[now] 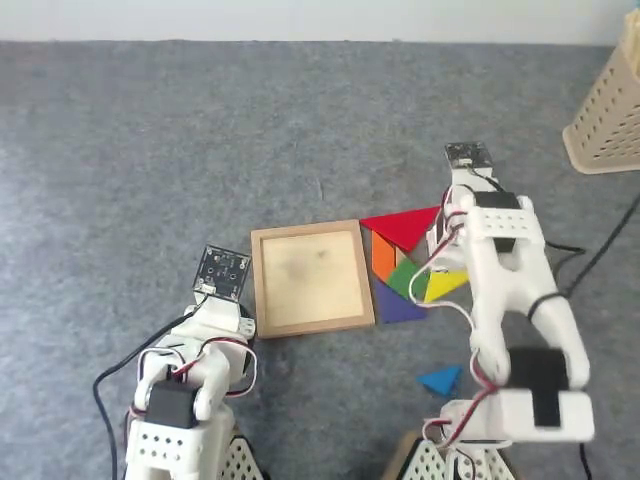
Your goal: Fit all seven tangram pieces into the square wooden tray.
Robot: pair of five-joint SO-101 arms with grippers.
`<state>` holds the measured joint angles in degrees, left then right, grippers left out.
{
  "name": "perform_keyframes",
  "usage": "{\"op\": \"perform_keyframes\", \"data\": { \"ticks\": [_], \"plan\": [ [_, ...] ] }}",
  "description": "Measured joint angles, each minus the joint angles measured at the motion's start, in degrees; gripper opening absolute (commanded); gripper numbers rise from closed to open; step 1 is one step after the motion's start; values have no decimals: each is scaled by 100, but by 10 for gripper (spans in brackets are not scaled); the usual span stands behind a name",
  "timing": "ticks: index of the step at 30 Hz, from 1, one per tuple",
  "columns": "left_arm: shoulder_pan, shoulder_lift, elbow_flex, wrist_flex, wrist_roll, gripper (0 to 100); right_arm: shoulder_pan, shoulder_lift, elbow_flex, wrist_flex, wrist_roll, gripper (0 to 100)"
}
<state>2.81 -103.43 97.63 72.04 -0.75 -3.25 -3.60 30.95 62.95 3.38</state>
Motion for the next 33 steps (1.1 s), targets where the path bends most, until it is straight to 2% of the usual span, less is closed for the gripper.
{"op": "perform_keyframes", "data": {
  "ticks": [6, 10, 15, 23, 33],
  "plan": [
    [0, 0, 0, 0, 0, 12, -580, -97, 211, 0, -413, 286],
    [0, 0, 0, 0, 0, 12, -686, 220, 211, -193, -448, 241],
    [0, 0, 0, 0, 0, 12, -440, 686, 123, -281, -527, 237],
    [0, 0, 0, 0, 0, 12, -158, 993, -202, -316, -607, 284],
    [0, 0, 0, 0, 0, 12, 123, 826, -343, 220, 185, 306]
  ]
}}
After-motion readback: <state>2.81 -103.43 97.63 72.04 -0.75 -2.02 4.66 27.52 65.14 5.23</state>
